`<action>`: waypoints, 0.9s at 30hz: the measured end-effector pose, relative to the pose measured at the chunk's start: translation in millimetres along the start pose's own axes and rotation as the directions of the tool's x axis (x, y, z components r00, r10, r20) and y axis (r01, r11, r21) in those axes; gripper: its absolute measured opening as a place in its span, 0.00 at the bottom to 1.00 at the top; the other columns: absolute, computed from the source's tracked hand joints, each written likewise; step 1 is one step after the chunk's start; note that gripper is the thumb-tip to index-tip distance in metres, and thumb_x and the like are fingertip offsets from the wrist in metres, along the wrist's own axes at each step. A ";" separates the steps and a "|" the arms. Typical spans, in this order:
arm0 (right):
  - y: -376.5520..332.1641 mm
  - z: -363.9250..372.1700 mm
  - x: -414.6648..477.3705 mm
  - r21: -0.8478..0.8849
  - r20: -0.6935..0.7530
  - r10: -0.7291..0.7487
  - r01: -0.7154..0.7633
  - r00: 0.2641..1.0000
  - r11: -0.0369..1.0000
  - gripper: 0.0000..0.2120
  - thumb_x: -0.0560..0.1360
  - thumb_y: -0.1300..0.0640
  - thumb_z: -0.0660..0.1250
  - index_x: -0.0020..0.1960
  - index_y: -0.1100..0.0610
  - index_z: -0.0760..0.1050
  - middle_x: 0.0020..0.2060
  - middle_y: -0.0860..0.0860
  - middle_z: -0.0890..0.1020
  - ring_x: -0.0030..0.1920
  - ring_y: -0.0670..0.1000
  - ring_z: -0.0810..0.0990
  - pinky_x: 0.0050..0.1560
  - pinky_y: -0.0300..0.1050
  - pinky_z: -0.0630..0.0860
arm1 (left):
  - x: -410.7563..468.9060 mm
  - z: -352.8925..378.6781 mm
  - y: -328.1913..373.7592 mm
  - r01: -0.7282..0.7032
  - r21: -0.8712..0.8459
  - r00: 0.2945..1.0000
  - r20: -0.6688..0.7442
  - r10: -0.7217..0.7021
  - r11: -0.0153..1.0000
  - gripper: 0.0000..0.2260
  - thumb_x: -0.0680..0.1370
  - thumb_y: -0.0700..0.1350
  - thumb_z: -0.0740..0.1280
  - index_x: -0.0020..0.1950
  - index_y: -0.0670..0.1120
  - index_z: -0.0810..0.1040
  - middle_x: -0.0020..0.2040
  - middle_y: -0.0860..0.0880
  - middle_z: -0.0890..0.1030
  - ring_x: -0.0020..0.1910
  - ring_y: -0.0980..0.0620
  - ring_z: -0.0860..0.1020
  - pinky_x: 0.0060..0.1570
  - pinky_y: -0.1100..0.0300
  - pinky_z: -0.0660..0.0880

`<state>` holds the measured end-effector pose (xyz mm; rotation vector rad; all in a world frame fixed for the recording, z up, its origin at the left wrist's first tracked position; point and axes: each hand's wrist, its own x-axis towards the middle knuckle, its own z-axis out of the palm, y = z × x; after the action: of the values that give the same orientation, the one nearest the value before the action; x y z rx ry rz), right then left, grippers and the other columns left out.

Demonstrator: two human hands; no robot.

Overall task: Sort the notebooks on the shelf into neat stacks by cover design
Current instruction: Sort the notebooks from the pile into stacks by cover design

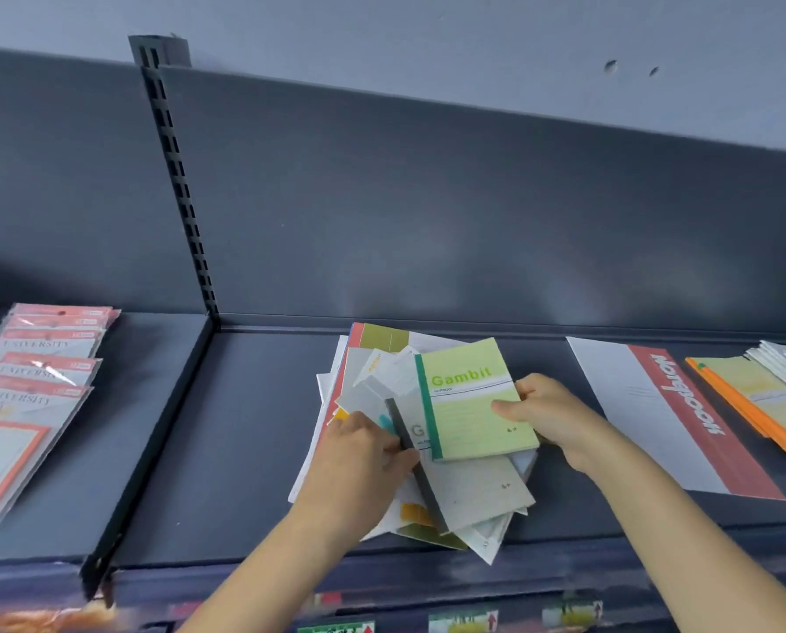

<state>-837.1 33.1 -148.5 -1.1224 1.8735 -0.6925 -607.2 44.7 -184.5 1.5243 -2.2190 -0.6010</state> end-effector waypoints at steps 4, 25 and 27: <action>21.6 -18.3 -9.7 -0.059 0.126 -0.054 0.061 0.991 0.996 0.10 0.73 0.58 0.70 0.51 0.57 0.73 0.49 0.51 0.80 0.47 0.48 0.77 0.41 0.41 0.70 | -4.8 21.1 28.6 0.104 0.024 0.991 -0.090 -0.101 0.994 0.14 0.81 0.52 0.57 0.49 0.49 0.81 0.54 0.54 0.71 0.58 0.51 0.66 0.53 0.65 0.59; 54.1 -46.2 42.0 0.277 0.378 -0.070 -0.040 0.923 0.960 0.13 0.73 0.67 0.68 0.56 0.61 0.73 0.51 0.56 0.83 0.52 0.57 0.82 0.53 0.54 0.77 | 8.5 55.1 81.0 0.357 0.280 0.926 0.019 -0.377 0.891 0.19 0.82 0.54 0.52 0.72 0.70 0.57 0.78 0.56 0.50 0.76 0.44 0.47 0.70 0.43 0.51; 54.5 -54.5 44.5 0.317 0.296 -0.062 -0.037 0.953 0.948 0.14 0.73 0.69 0.69 0.57 0.63 0.72 0.51 0.58 0.83 0.51 0.58 0.81 0.51 0.54 0.77 | 10.3 51.2 80.9 0.379 0.281 0.916 0.023 -0.401 0.882 0.22 0.82 0.55 0.54 0.75 0.66 0.53 0.78 0.56 0.50 0.76 0.45 0.48 0.71 0.44 0.52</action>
<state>-919.5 20.2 -179.5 -0.9682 1.4352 -0.7532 -700.7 67.7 -182.6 2.1566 -2.1291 -0.4902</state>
